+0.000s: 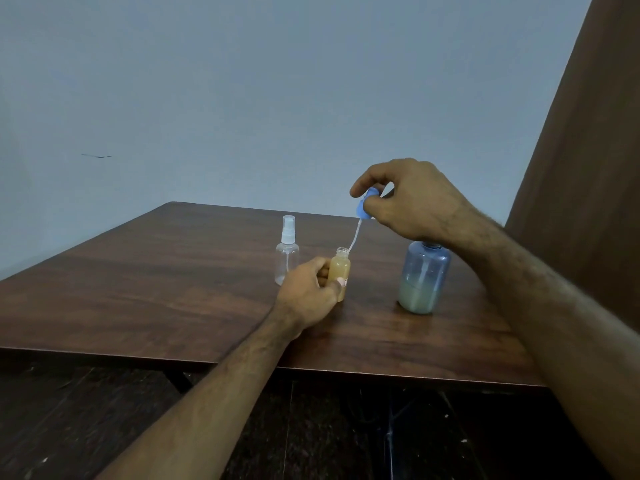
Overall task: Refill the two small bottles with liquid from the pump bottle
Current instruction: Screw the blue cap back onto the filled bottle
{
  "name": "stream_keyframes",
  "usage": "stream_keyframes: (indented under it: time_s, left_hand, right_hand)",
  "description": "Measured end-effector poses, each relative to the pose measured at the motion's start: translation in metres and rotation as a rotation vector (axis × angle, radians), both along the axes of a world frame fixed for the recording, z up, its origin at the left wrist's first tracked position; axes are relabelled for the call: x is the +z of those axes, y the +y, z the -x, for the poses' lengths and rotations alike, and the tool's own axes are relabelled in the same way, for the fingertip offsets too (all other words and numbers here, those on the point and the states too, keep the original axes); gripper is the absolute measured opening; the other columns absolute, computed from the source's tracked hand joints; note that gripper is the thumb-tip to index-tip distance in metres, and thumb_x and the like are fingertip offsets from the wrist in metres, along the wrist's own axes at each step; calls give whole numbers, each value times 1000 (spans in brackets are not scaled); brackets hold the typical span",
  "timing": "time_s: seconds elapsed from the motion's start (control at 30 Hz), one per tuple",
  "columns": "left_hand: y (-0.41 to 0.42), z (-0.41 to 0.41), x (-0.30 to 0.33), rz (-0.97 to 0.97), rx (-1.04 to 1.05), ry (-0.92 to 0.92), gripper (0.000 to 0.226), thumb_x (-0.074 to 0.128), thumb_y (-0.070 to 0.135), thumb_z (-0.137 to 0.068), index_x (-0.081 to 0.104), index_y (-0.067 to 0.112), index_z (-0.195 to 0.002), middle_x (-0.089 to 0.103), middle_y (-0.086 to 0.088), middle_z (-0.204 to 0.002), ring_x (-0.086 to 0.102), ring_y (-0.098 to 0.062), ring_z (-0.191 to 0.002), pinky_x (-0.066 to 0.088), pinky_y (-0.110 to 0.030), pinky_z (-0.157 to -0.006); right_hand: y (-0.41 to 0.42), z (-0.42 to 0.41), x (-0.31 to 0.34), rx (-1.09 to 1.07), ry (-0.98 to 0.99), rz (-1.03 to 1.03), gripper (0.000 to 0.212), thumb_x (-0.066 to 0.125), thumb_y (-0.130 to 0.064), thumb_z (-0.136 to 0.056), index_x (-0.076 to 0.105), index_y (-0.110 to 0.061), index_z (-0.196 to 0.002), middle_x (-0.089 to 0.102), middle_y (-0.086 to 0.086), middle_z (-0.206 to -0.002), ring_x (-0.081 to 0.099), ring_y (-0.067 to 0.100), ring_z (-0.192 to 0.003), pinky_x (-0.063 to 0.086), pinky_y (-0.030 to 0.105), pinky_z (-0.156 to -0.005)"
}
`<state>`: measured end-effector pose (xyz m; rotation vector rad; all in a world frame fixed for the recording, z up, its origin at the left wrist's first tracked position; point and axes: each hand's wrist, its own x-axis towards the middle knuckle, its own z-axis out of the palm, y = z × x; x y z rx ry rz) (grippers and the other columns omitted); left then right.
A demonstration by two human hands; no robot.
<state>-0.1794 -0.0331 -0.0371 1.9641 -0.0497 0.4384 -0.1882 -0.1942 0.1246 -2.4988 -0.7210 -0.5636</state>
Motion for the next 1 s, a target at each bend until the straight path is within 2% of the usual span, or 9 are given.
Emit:
stream_keyframes:
  time_s: [0.17,0.3,0.4,0.5,0.63,0.73,0.83,0.9,1.0]
  left_hand:
    - [-1,0,-1,8,1,-15,22,68,18,-93,68,17,-115,72,7,-103,69,-11,-97,57,-26,-86]
    - [-2,0,0,0,-4,-13,23,68,19,-94,68,15,-116,72,4,-106,68,-12,-99,58,-30,-88]
    - [-2,0,0,6,-14,-7,22,68,20,-94,68,16,-116,73,5,-105,69,-11,-99,59,-32,-89]
    - [-2,0,1,12,-22,-1,22,68,20,-94,68,14,-115,73,3,-105,69,-14,-100,59,-38,-91]
    - [-2,1,1,16,-23,3,19,68,21,-94,68,16,-113,73,5,-104,69,-14,-101,59,-37,-91]
    - [-1,2,1,5,-31,6,21,66,23,-95,67,15,-115,72,8,-102,68,-7,-97,59,-33,-90]
    - [-2,3,2,32,-45,12,20,65,21,-95,67,14,-114,73,3,-104,69,-12,-98,58,-37,-92]
    - [-2,4,3,45,-55,6,16,65,21,-96,66,18,-111,74,2,-103,70,-13,-98,58,-38,-93]
    - [0,4,3,43,-59,-16,8,64,23,-96,65,29,-102,72,11,-93,69,-4,-86,59,-33,-89]
  right_hand:
    - [2,-1,6,16,-14,-14,28,62,-15,-94,74,-40,-100,76,-7,-106,66,9,-80,44,17,-65]
    - [7,-5,4,12,6,29,28,64,-16,-96,78,-36,-108,73,-8,-113,67,11,-90,41,14,-66]
    - [11,-6,1,20,20,55,28,65,-15,-95,79,-32,-112,73,-4,-118,64,14,-93,42,19,-66]
    - [16,-7,-1,20,38,111,29,67,-15,-94,78,-29,-116,73,-3,-121,60,14,-96,42,26,-77]
    - [20,-12,-4,7,64,152,30,66,-14,-95,77,-26,-121,73,-3,-123,59,14,-99,42,27,-83]
    - [21,-19,-13,3,97,200,31,66,-15,-98,76,-23,-126,72,-1,-128,58,13,-103,43,27,-87]
    - [21,-28,-26,3,134,225,33,65,-14,-99,75,-21,-129,72,1,-132,57,12,-104,43,27,-89]
    - [20,-33,-33,5,148,207,33,65,-14,-99,74,-21,-130,72,2,-131,59,13,-104,46,28,-90]
    - [18,-39,-41,13,169,123,32,64,-13,-99,76,-22,-127,73,0,-124,64,13,-103,50,26,-87]
